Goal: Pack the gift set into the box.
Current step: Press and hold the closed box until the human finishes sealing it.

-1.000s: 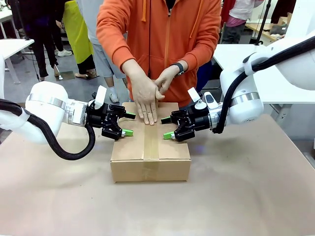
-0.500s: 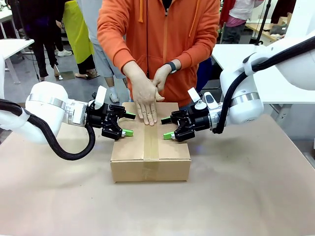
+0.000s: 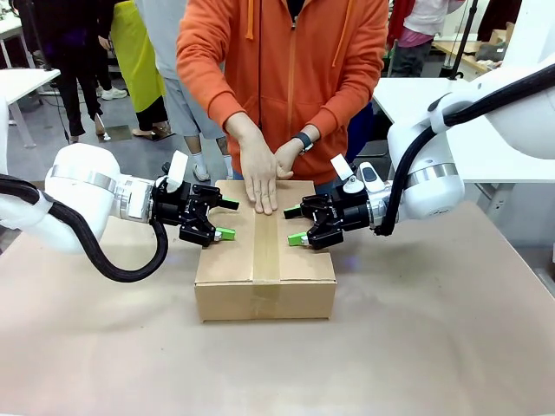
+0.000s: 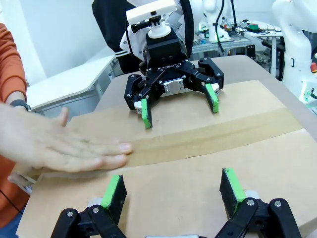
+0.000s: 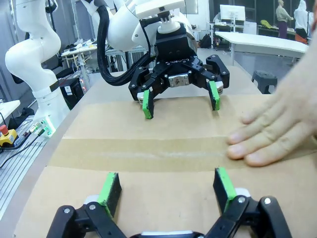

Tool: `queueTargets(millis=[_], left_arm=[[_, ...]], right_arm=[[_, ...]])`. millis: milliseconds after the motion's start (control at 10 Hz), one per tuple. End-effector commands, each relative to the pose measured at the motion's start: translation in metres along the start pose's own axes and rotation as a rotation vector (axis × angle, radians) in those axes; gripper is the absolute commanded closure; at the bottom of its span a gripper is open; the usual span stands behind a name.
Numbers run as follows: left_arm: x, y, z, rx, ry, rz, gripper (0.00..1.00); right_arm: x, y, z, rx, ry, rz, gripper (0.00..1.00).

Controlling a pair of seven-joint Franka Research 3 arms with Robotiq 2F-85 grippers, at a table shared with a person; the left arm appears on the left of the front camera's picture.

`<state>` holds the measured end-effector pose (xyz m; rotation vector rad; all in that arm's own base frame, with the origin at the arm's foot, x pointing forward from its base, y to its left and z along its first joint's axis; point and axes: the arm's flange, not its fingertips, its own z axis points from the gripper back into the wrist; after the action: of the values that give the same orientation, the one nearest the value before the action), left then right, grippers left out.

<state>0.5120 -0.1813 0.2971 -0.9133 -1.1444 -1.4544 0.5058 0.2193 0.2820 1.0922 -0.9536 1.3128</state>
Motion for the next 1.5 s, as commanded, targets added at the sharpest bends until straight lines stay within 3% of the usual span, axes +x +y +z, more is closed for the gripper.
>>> queueTargets(millis=[0, 1400], left_arm=[[-0.0021, -0.0016, -0.0004, -0.002, 0.002, 0.003, 0.0], [-0.0021, -0.0016, -0.0004, -0.002, 0.002, 0.003, 0.0]], right_arm=[[-0.0002, 0.0026, -0.0001, -0.005, 0.006, -0.001, 0.0], [-0.0002, 0.0026, -0.0001, -0.005, 0.006, -0.001, 0.0]])
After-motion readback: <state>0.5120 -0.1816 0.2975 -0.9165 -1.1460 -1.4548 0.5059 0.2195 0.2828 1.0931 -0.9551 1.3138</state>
